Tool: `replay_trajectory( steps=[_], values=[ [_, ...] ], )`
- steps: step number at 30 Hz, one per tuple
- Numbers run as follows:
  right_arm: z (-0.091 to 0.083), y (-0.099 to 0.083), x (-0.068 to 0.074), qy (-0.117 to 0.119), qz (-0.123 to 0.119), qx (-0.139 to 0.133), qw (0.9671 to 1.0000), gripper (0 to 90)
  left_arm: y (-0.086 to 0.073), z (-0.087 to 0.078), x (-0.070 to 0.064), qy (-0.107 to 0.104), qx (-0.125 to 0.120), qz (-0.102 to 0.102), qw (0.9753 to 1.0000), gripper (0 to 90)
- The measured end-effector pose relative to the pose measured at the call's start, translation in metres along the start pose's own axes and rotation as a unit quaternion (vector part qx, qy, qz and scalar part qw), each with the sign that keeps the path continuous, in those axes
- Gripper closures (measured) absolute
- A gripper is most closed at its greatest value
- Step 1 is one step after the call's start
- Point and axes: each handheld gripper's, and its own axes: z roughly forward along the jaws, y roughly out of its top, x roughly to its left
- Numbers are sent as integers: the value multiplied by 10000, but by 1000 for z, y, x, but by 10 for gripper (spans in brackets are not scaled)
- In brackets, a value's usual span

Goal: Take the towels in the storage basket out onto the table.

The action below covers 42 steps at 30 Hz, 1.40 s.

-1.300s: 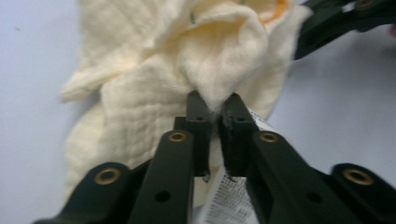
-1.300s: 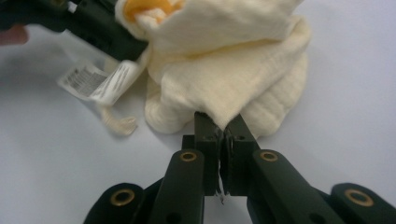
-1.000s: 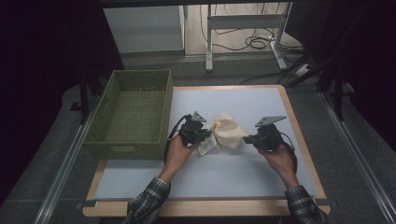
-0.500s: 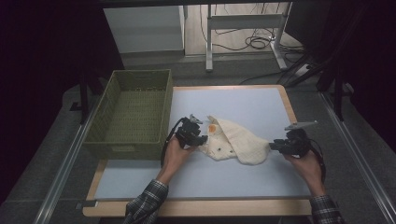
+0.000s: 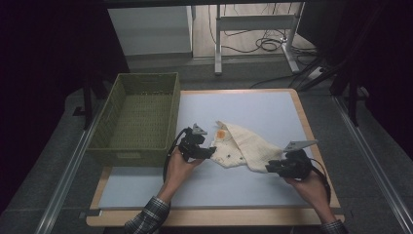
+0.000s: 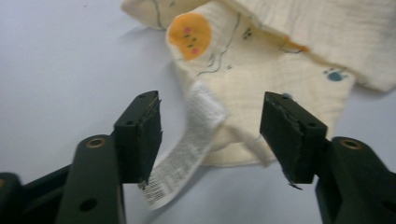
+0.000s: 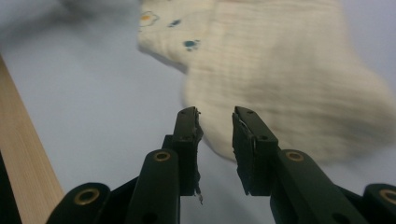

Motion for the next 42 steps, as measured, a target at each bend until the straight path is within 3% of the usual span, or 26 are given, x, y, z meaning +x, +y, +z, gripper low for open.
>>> replay_trajectory(
  steps=[3, 6, 7, 10, 14, 17, 21, 27, 31, 33, 35, 38, 42],
  values=[
    [19, 5, 10, 30, -207, 95, 9997, 688, -2, 6, -1, 46, 69, 53, 10000, 343],
    [36, 7, 15, -149, -476, 271, 9984, 661, -5, 12, 1, 91, 117, 34, 9999, 348],
    [41, 7, 16, -242, -553, 324, 9976, 679, -6, 14, 2, 135, 146, 56, 9998, 380],
    [45, 6, 18, -613, -770, 352, 9945, 866, -9, 21, 8, 243, 264, 77, 9993, 526],
    [40, 10, 16, -569, -741, 377, 9949, 888, -13, 28, 13, 248, 388, 48, 9989, 748],
    [23, 19, 11, -587, -635, 168, 9961, 888, -14, 28, 16, 239, 359, 17, 9991, 803],
    [-5, 39, -8, -863, -529, -80, 9948, 888, -14, 27, 17, 272, 379, 41, 9989, 803],
    [-34, 74, -56, -1263, -154, -335, 9913, 888, -14, 28, 18, 236, 381, 13, 9990, 758],
    [-41, 99, -91, -1646, 67, -366, 9857, 880, -14, 29, 19, 214, 361, -15, 9991, 757],
    [-43, 108, -112, -1866, 347, -323, 9813, 842, -15, 29, 18, 224, 340, -65, 9991, 739],
    [-47, 111, -122, -1925, 598, -383, 9787, 770, -15, 29, 19, 257, 336, -56, 9991, 711],
    [-53, 107, -120, -1763, 603, -494, 9812, 746, -15, 29, 21, 274, 310, -84, 9991, 670],
    [-54, 84, -100, -1574, 444, -358, 9859, 719, -16, 29, 23, 327, 270, -162, 9990, 616]
  ],
)
